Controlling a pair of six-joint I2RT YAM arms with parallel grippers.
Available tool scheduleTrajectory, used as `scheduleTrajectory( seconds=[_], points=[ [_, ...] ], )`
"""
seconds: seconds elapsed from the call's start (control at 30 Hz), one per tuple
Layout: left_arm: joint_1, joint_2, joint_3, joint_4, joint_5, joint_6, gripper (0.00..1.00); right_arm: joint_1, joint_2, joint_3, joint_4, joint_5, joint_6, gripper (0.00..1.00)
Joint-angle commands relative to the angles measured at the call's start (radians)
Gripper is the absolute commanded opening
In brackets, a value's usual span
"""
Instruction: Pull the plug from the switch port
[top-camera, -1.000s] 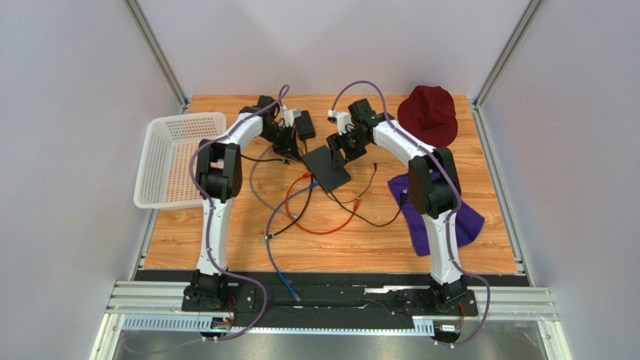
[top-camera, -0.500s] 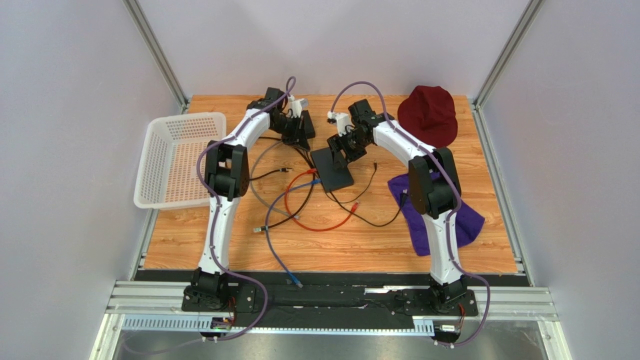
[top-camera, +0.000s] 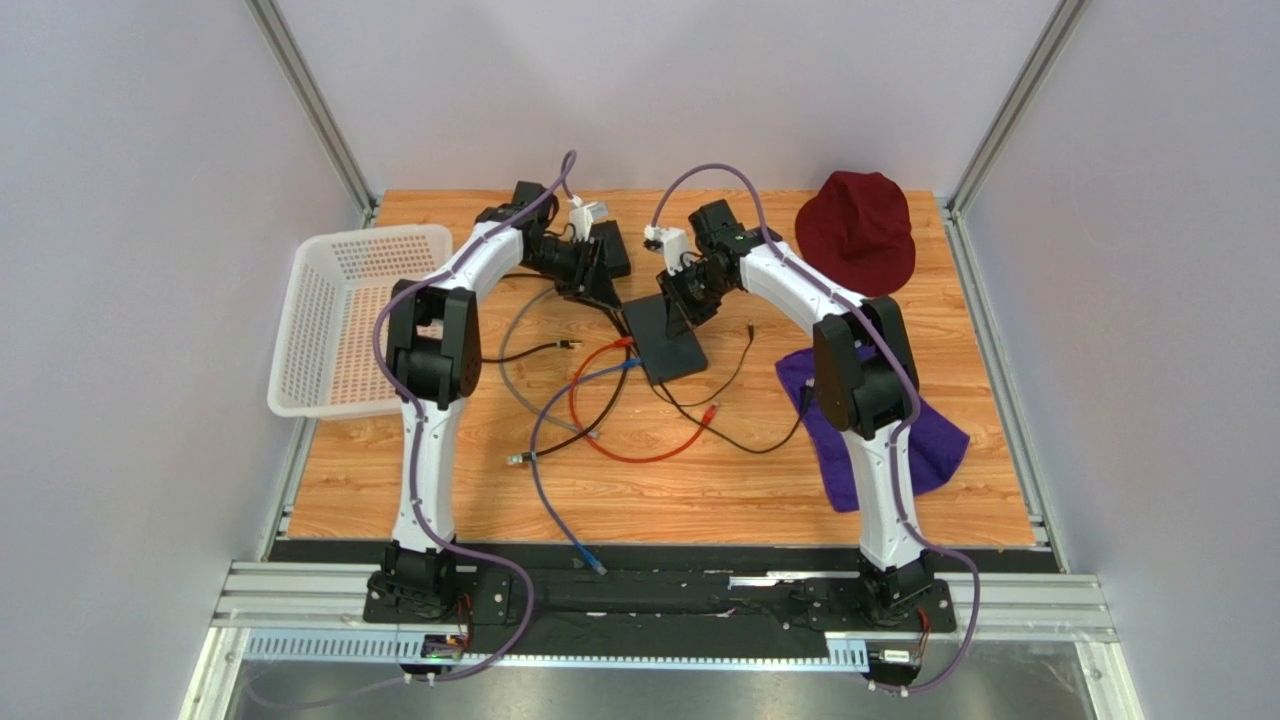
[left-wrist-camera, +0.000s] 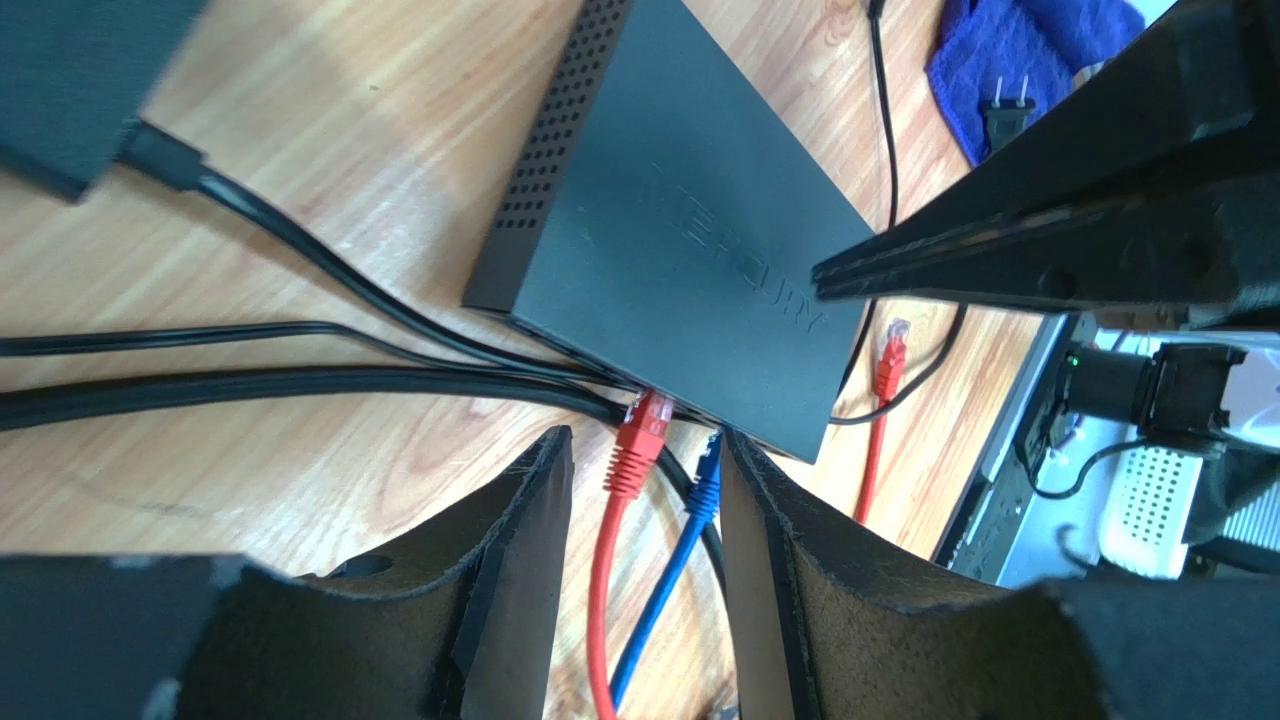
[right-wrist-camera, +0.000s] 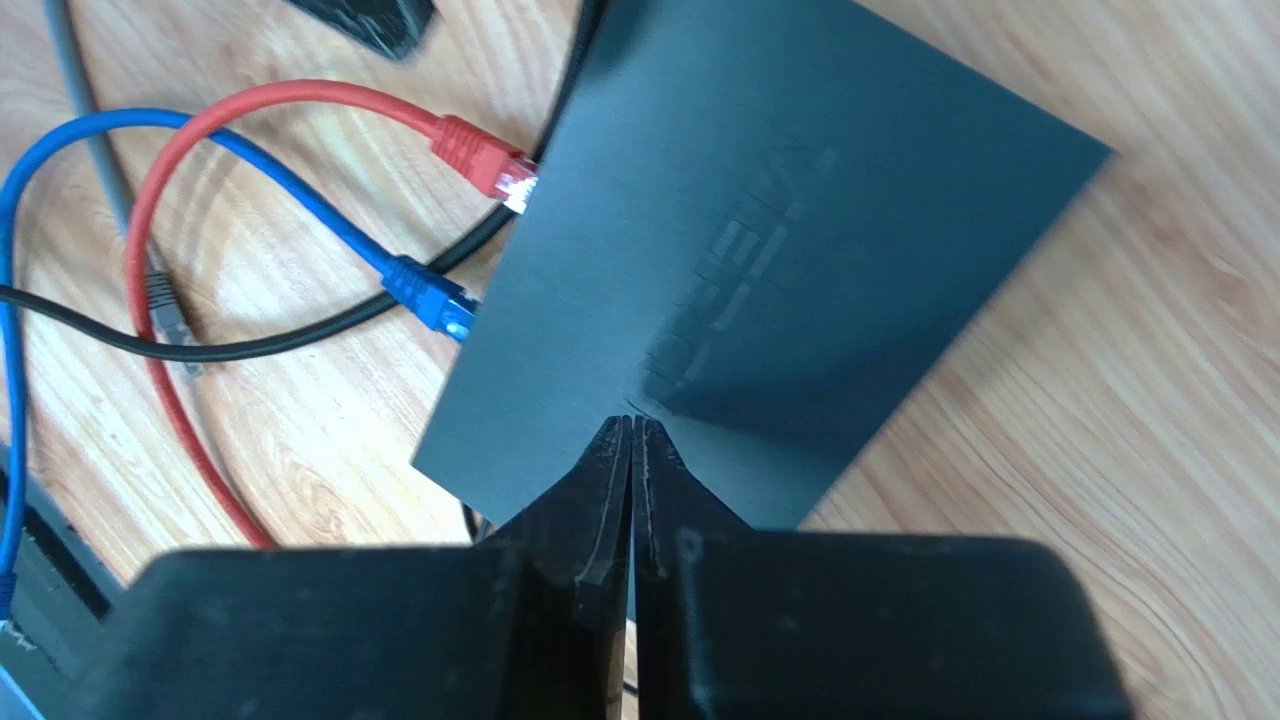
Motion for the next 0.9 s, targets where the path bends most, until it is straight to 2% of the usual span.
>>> scheduleTrajectory(
  seconds=[0.0, 0.27, 0.53, 0.73, 0.87],
  points=[
    [-0.008, 0.018, 0.027, -0.022, 0.021, 0.034, 0.49, 0.009, 0.046, 0.045, 0.003, -0.06, -0.023, 0.02],
    [-0.01, 0.121, 0.113, -0.1, 0.098, 0.019, 0.45, 0.01, 0.078, 0.031, 0.005, -0.034, -0.031, 0.0],
    [-0.016, 0.117, 0.081, -0.106, 0.098, 0.033, 0.44, 0.013, 0.081, 0.016, 0.01, -0.032, -0.034, 0.0],
    [-0.04, 0.138, 0.1, -0.145, 0.099, 0.063, 0.34, 0.012, 0.081, 0.008, 0.011, -0.029, -0.032, 0.0],
    [-0.047, 0.146, 0.099, -0.155, 0.098, 0.074, 0.34, 0.012, 0.08, 0.004, 0.013, -0.034, -0.028, 0.0]
  ],
)
